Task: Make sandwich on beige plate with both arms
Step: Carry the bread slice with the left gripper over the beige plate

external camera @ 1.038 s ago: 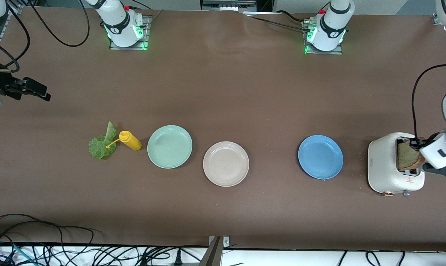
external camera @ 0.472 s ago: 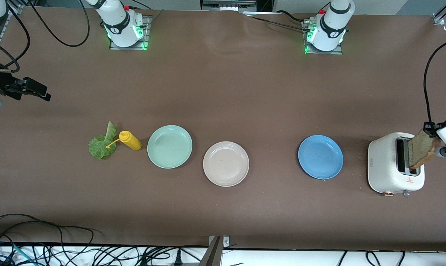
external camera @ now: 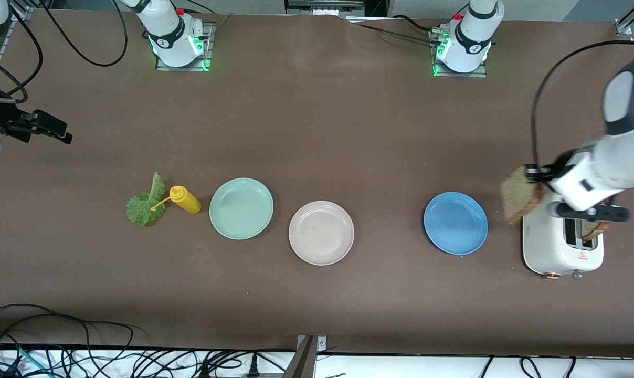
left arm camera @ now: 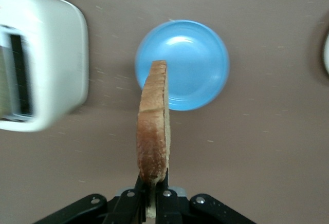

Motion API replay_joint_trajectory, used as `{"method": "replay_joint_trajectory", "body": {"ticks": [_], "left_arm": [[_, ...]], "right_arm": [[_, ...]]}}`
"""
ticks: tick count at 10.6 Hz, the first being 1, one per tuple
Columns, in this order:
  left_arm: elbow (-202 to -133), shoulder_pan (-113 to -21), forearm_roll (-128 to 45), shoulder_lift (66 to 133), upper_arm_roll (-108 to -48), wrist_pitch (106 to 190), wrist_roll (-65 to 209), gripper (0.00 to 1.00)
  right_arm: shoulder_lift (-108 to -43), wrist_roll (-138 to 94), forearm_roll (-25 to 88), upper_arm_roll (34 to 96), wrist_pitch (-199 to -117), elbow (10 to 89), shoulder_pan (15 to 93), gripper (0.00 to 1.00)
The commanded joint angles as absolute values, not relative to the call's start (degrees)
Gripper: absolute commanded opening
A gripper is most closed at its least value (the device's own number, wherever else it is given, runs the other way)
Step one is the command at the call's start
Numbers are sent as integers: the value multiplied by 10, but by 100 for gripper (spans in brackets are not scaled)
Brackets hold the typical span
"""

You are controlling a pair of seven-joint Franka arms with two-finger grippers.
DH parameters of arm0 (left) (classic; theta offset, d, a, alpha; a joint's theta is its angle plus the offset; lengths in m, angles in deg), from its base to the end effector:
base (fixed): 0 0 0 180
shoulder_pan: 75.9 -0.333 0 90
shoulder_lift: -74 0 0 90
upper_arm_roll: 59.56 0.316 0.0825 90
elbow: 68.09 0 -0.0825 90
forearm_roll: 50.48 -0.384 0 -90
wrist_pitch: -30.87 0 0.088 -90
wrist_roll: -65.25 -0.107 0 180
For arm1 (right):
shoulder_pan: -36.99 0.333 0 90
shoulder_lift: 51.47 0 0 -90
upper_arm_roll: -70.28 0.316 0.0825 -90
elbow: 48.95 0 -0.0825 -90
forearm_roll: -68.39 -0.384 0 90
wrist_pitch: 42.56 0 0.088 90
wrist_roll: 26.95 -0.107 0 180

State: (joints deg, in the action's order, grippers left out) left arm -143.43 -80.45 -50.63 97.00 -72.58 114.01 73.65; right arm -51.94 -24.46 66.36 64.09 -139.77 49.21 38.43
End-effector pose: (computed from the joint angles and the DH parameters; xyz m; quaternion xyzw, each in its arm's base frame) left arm 0.6431 -0.0694 0.4966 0.9909 0.0024 -0.1322 0.0244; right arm 0.5608 -0.0430 0.5632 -0.9995 0.0222 0.0113 0.0178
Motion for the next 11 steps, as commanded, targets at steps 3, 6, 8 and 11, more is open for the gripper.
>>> {"method": "replay_joint_trajectory", "body": {"ticks": [3,6,8,11], "left_arm": [[-1429,-731,-371,1030,-723,1154,896,0],[-1431,-673,-293,1054,-723,1235,990,0],[-1431,-641,-264,1077,-723,1309,1038,0],[-1428,-586,-250,1124,-723,1441,1090,0]], "right_arm": [[-520,-236,653,636,-1396,488,380,100],[-521,-236,653,636,-1399,488,380,100],[-524,-236,653,631,-1399,487,380,100],[-524,-235,655,630,-1405,486,380,100]]}}
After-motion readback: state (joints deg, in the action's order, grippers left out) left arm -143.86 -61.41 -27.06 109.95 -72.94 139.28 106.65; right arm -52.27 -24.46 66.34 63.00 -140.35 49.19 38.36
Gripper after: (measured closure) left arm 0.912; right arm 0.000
